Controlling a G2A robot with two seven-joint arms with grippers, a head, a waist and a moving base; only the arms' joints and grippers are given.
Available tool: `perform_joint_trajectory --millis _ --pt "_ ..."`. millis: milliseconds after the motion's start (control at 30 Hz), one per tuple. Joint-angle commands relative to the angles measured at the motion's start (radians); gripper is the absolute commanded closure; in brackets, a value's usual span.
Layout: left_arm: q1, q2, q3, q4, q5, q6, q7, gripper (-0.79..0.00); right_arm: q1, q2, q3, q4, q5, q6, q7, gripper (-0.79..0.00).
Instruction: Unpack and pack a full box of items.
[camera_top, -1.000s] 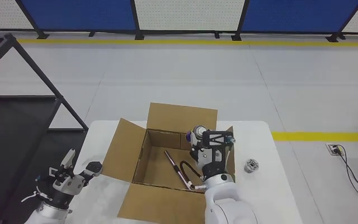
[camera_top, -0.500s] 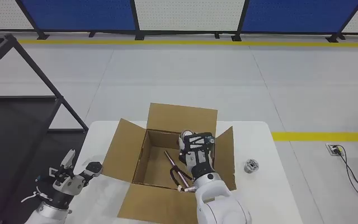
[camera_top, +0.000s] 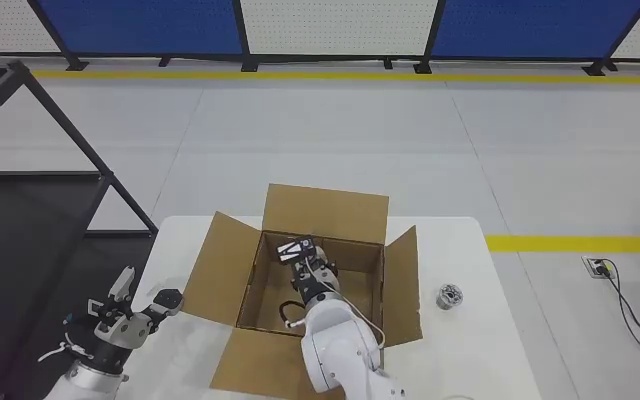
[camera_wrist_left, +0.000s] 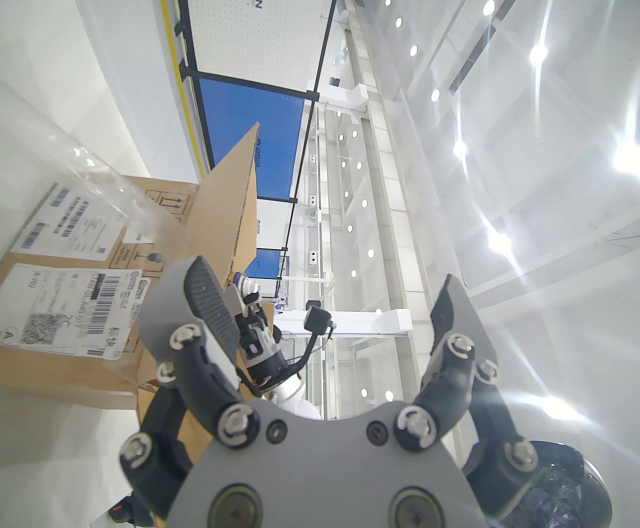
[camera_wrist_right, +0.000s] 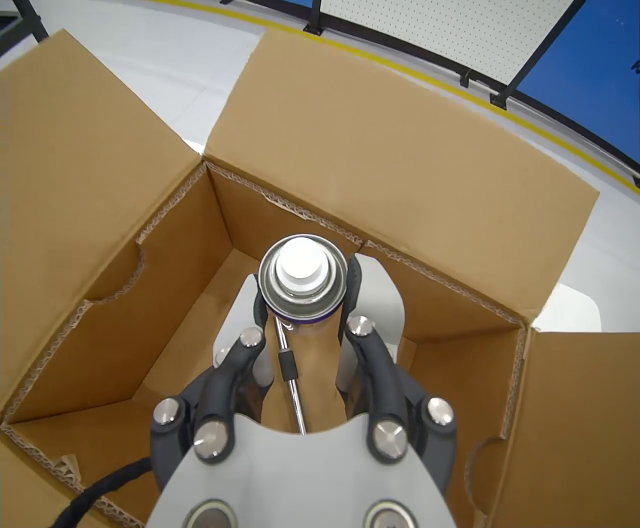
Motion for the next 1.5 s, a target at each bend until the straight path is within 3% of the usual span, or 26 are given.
perform_joint_trajectory --millis 0,267,733,767,800,867,900,1000,1033,1267,1467 --pt "0.000 0.000 0.000 0.000 0.000 0.000 0.000 -0.785 0.003 -0.001 0.008 0.022 -0.016 0.001 0.020 0.000" --pt "0.000 0.000 0.000 0.000 0.000 0.000 0.000 -0.785 0.054 -0.014 0.055 0.163 0.031 0.036 0.044 0.000" --pt "0.000 0.000 0.000 0.000 0.000 0.000 0.000 -0.785 0.133 -0.038 0.080 0.343 0.133 0.019 -0.040 0.000" --pt "0.000 0.000 0.000 0.000 0.000 0.000 0.000 -0.785 0.135 -0.039 0.081 0.348 0.134 0.021 -0.041 -0.206" --pt "0.000 0.000 0.000 0.000 0.000 0.000 0.000 -0.785 0.137 -0.040 0.082 0.351 0.135 0.022 -0.041 -0.292" --pt "0.000 0.000 0.000 0.000 0.000 0.000 0.000 -0.785 0.138 -0.041 0.086 0.353 0.136 0.021 -0.042 -0.372" --pt "0.000 0.000 0.000 0.000 0.000 0.000 0.000 -0.785 0.137 -0.041 0.087 0.351 0.135 0.021 -0.043 -0.489" --pt "0.000 0.000 0.000 0.000 0.000 0.000 0.000 -0.785 0.124 -0.041 0.091 0.330 0.127 0.026 -0.044 -0.742" --pt "0.000 0.000 0.000 0.000 0.000 0.000 0.000 -0.785 0.118 -0.041 0.091 0.320 0.122 0.026 -0.044 -0.785" --pt "0.000 0.000 0.000 0.000 0.000 0.000 0.000 -0.785 0.062 -0.036 0.098 0.230 0.075 0.025 -0.034 -0.785" --pt "0.000 0.000 0.000 0.000 0.000 0.000 0.000 -0.785 -0.092 -0.020 0.080 -0.052 -0.037 0.005 -0.056 -0.785"
